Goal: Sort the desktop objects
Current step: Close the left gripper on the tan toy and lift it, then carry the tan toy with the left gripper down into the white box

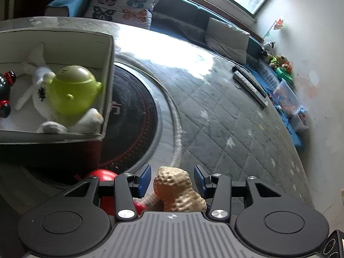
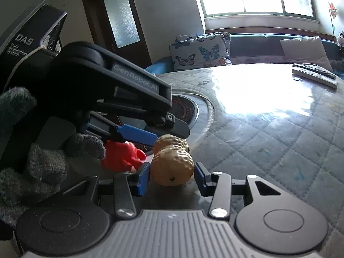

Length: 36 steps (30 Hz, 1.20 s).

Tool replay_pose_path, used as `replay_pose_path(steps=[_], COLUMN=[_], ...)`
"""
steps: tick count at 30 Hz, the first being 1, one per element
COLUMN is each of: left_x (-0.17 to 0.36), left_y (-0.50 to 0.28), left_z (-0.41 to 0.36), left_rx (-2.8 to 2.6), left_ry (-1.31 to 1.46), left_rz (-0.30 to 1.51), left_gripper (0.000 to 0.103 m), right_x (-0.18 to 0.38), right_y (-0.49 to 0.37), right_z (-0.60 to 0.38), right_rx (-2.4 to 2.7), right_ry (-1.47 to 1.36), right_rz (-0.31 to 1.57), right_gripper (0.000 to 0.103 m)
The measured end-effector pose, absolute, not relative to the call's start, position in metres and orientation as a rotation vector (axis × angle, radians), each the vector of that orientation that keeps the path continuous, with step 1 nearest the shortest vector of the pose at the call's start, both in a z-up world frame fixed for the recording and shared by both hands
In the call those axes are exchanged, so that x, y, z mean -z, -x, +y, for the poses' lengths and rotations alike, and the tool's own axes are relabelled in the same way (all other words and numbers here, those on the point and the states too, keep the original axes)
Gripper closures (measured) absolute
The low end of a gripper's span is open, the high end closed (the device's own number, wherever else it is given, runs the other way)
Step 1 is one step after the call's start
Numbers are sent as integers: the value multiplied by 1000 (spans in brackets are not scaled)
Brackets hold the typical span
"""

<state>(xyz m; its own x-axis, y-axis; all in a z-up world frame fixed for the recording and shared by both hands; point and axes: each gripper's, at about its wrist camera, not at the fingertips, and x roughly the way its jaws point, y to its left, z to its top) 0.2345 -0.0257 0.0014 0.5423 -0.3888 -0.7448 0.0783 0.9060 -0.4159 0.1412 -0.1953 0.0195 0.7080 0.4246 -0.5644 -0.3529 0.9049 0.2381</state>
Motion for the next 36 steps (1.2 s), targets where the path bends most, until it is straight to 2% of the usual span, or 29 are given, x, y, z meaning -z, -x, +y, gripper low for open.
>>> replay_pose_path(steps=[17,25,30,36], left_x=[1,-41,-68,-72], left_y=[-218,-202,-206,-234], left_z=[-38,2,53,111], left_rx=[305,273,206,133], left_ry=[323,369,413,467], left_rz=[951,821,729,709], left_gripper=[60,60,60,60], right_x=[-23,-59,-83,-89], right_y=[-126,-128,-145,-183], right_z=[-201,-167,-120,-62], right_rx=[-422,-490,-567,-639], right_ry=[-116,-17,36,58], right_rz=[643,549,485,479], right_gripper=[59,59,59,59])
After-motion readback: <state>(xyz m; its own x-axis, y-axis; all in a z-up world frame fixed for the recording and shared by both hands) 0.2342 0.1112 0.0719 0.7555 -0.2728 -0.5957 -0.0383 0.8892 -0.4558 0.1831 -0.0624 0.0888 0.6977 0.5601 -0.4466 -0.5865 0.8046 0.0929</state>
